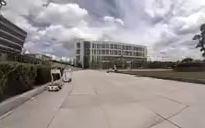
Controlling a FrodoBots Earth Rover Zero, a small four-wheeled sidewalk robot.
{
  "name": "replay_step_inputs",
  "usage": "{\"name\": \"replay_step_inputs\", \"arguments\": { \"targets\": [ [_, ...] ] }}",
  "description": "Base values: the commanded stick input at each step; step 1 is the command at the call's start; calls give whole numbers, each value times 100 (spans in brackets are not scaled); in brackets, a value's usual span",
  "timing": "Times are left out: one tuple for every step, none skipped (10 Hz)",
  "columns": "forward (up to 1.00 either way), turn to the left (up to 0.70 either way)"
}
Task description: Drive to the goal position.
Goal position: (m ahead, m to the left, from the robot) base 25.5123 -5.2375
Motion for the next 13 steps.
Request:
{"name": "replay_step_inputs", "arguments": {
  "targets": [
    [70, 6],
    [70, 7],
    [70, 0],
    [70, 0],
    [70, 3],
    [70, 29],
    [70, 35],
    [70, 13],
    [70, 0],
    [70, 2],
    [70, 1],
    [70, 8],
    [70, 9]
  ]
}}
